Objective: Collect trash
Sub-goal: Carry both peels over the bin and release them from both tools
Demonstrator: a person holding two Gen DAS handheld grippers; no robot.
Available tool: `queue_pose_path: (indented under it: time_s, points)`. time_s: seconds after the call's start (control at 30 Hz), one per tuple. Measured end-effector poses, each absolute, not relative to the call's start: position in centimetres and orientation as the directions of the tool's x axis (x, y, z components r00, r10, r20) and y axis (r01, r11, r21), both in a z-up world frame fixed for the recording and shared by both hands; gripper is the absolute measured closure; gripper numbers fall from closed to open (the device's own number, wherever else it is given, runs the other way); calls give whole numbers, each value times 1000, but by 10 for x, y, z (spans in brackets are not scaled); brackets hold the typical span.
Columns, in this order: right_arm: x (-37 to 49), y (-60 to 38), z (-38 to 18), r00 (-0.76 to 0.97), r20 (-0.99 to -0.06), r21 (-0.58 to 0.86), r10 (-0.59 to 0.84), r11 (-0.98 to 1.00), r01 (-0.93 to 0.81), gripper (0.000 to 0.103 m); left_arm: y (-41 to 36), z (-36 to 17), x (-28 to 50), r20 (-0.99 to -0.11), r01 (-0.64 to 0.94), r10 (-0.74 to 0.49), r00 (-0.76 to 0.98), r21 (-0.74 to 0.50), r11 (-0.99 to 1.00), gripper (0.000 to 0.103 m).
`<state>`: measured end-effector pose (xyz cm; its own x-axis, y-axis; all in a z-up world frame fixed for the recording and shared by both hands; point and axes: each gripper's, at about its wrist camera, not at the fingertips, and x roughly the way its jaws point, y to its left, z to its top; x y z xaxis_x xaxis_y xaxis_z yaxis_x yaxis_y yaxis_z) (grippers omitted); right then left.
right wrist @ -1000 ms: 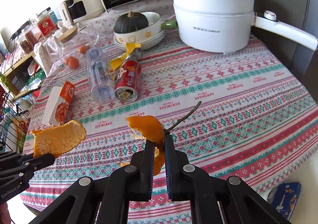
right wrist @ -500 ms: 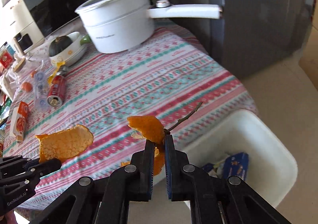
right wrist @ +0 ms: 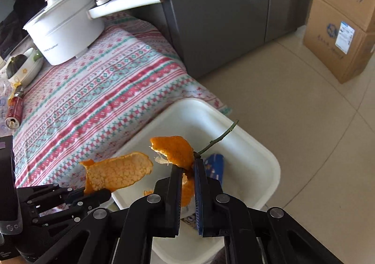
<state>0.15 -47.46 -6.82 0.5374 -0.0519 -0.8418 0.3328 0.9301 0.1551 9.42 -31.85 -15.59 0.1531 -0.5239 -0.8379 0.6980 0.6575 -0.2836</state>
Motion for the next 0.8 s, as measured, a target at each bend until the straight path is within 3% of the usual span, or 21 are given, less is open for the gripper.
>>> queue_pose_path:
  time_s: [0.03,0.07,0.1,0.27,0.8]
  points:
    - [0,-478,-69,533,-844,152,-57,928,340,95,-317,-155,95,-841,686,-513,173,-271,675,56]
    - [-1,-480,-70,530,-846,152,-60,926,346,95,-313,-152,96,-840,678,-505,199,-254,690,34]
    - [-2,-483,-71,528,-847,153,-61,923,352,95,-309,-149,96,-839,672,-494,226,-232,703,25]
    - [0,-485,-75,513,-855,144,-70,920,365,95,-281,-130,97,-842,650,-447,301,-162,742,14]
    - [22,-461,-91,451,-886,91,-104,916,390,92,-143,-68,91,-812,536,-363,457,-75,841,5]
